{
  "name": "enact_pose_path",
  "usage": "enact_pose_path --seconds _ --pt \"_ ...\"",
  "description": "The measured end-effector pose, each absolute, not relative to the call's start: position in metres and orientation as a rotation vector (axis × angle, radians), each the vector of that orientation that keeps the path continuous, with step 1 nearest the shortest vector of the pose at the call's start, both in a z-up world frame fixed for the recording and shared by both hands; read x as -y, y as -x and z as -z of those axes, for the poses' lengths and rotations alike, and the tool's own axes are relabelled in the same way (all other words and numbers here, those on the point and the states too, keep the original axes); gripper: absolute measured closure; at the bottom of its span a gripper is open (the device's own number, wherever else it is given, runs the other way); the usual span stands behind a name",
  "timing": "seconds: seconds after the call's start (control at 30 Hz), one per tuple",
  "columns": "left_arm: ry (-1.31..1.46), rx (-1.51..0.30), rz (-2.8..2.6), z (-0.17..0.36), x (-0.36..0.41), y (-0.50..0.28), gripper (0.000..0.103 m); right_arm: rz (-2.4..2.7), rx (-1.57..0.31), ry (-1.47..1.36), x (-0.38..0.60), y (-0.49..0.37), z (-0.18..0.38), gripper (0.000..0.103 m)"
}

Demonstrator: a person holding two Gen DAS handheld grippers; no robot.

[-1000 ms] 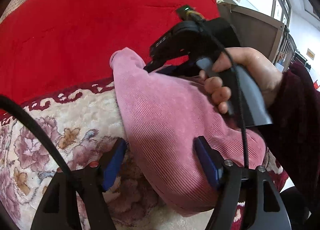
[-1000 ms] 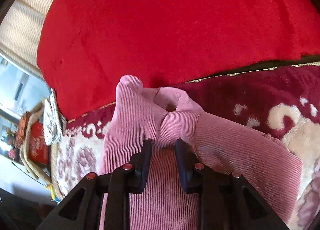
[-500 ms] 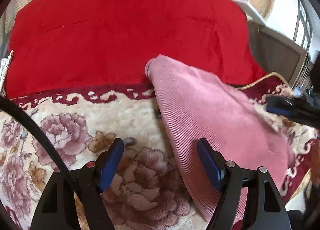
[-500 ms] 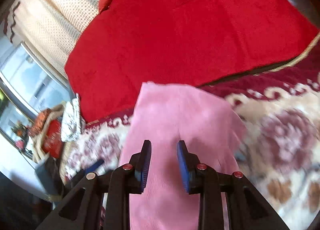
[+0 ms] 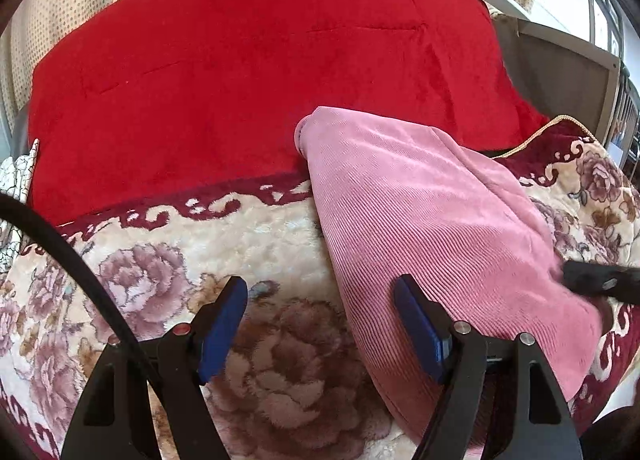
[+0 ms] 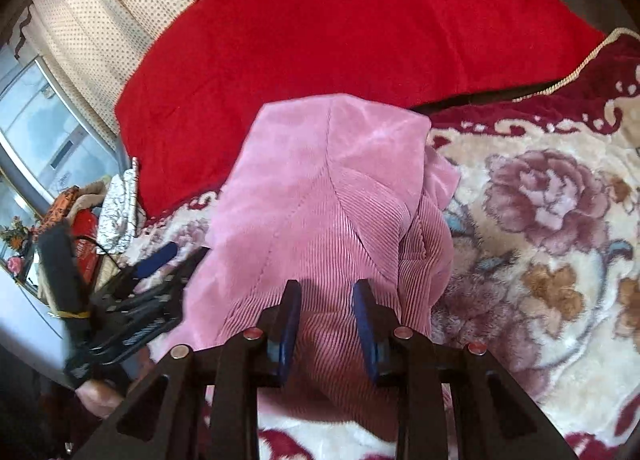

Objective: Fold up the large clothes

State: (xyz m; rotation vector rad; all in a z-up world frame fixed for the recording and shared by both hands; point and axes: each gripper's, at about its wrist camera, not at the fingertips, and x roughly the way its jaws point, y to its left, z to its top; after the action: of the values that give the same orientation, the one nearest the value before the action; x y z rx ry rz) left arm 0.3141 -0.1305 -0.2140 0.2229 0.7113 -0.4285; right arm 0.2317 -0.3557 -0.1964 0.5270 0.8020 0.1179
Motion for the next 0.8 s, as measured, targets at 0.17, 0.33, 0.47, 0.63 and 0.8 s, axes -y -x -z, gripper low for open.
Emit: enact_pose_path --seconds 0.17,0.33,0.47,0.63,0.8 --pt "-0.233 -0.704 0.421 0.211 0.131 -0.311 0.026 -0.181 -0.763 -0.530 0.349 -0.212 0.178 0.071" --pt "-0.248 -0.693 0.404 0.212 0.132 -0.309 0.025 -0.177 -0.862 -0.512 0.334 -0.231 0.219 0.072" --pt "-0.241 -0.688 0.400 0.211 0.130 -0.308 0.023 -0.195 -0.829 -0.524 0.339 -0.226 0.213 0.072" --pt "-0.176 -0.700 0.395 0.203 0.122 -0.310 0.023 -0.206 -0.739 -0.591 0.363 -0.211 0.197 0.068" --pt "-0.153 -0.653 0.368 0.194 0.117 -0.307 0.023 -0.133 -0.609 -0.595 0.382 -0.194 0.176 0.019"
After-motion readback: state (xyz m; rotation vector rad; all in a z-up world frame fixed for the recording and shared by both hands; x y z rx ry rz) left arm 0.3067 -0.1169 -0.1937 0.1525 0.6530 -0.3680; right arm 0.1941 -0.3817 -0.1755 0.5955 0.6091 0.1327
